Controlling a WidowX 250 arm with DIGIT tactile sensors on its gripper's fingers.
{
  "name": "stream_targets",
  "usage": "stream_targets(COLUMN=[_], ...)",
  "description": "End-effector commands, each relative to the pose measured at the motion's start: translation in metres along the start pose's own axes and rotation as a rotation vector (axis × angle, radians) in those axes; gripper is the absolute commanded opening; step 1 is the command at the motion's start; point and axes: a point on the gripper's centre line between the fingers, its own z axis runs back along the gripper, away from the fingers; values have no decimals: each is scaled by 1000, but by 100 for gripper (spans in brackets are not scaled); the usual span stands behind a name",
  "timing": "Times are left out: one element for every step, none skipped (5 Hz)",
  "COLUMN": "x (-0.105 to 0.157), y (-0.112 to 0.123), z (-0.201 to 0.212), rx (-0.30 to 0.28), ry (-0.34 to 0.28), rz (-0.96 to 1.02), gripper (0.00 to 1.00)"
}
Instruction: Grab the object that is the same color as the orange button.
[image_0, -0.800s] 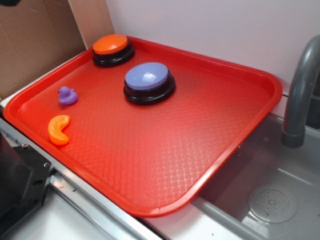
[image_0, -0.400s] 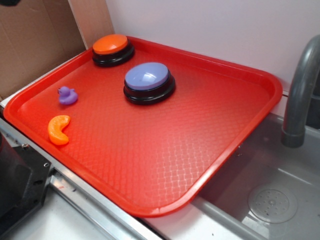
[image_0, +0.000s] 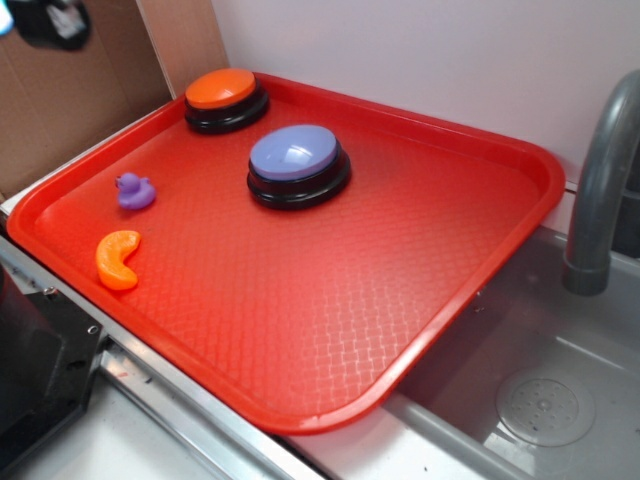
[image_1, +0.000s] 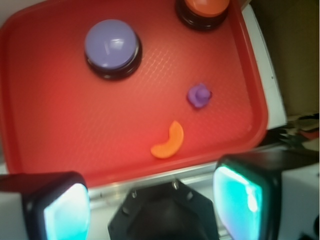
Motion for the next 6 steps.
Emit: stream_targets(x=[28, 31, 28, 17, 8, 1], y=[35, 36, 39, 38, 44, 53], z=[-56, -75, -94, -112, -133, -145], rx=[-8, -46, -88, -64, -45, -52], ry=[5, 46, 74, 115, 134, 144], rz=[65, -2, -53, -69, -30, 48], gripper=[100, 100, 100, 100, 100, 100])
